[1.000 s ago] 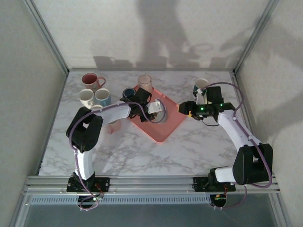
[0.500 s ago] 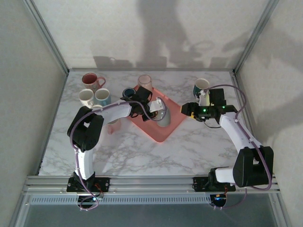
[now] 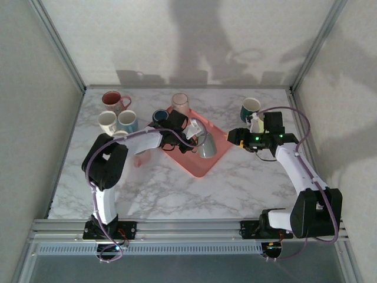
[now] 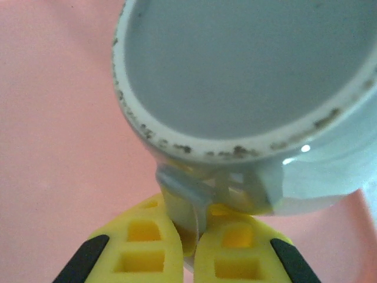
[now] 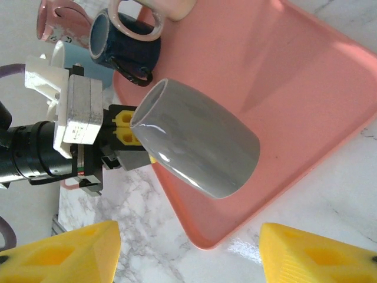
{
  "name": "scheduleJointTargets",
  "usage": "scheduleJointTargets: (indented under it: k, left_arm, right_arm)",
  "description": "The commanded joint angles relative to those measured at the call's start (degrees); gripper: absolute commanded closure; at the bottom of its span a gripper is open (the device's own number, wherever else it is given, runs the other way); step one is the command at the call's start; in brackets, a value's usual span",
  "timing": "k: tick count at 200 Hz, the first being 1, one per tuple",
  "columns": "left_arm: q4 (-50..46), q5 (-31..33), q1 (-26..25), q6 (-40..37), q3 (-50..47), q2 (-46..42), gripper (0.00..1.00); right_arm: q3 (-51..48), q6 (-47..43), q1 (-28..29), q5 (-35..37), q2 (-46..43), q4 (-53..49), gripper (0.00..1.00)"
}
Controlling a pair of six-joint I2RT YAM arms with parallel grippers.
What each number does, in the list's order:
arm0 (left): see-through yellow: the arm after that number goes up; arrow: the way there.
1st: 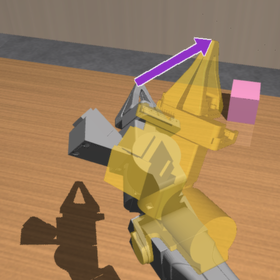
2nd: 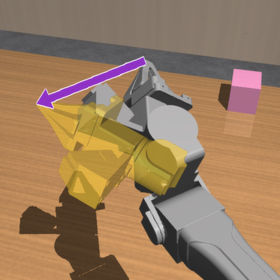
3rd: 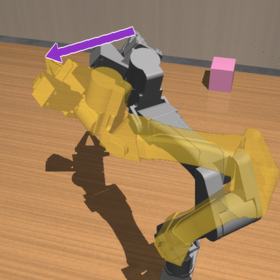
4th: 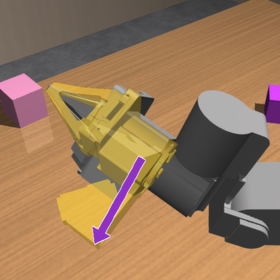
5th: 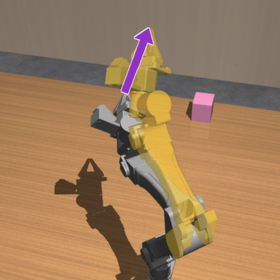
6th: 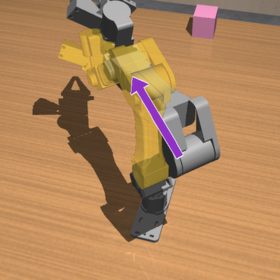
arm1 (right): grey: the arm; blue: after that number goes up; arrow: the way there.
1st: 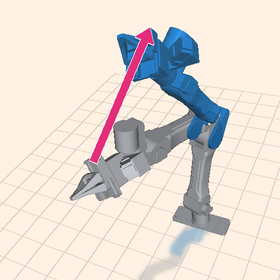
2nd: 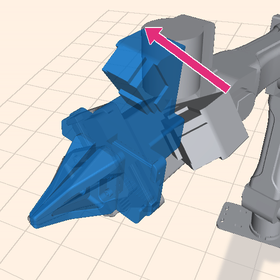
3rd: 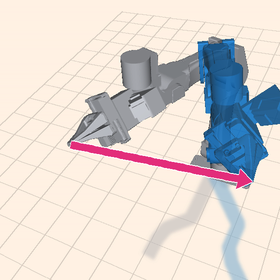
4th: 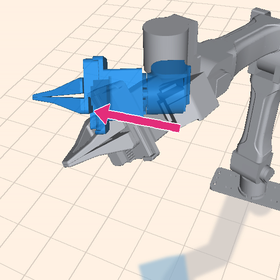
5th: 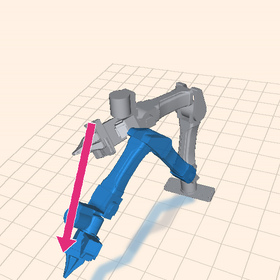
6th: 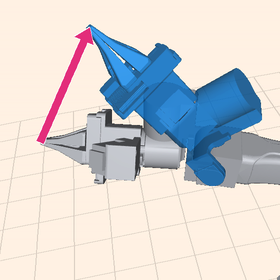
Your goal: Turn the mug right side up
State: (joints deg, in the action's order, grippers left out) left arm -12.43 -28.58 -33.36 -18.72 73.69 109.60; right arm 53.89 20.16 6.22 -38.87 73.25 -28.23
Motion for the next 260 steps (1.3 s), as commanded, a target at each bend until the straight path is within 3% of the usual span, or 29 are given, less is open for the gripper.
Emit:
scheduleJointTargets:
  k: [1,64,163,220,260]
  left_arm:
    - [7.5,-4.6,0.6,12.3,-0.9,-6.0,1.0]
    - [16.9,-4.3,1.5,34.8,-4.8,-11.7,1.0]
    - [28.6,-3.3,1.8,61.1,-9.7,-18.9,1.0]
    - [36.6,-3.2,1.7,73.1,-14.2,-21.2,1.0]
    - [38.6,-2.7,1.5,76.2,-15.5,-21.9,1.0]
  right_arm:
    - [-1.3,0.3,-0.4,-1.6,-1.8,0.4,0.36]
    - [-3.6,0.9,-0.4,-5.5,-4.5,4.1,0.36]
    - [-8.3,6.2,-0.5,-13.7,-7.7,15.6,0.37]
    - [-11.9,13.6,-0.2,-17.0,-8.5,28.2,0.39]
    - [-12.9,16.0,1.2,-17.1,-8.1,32.6,0.42]
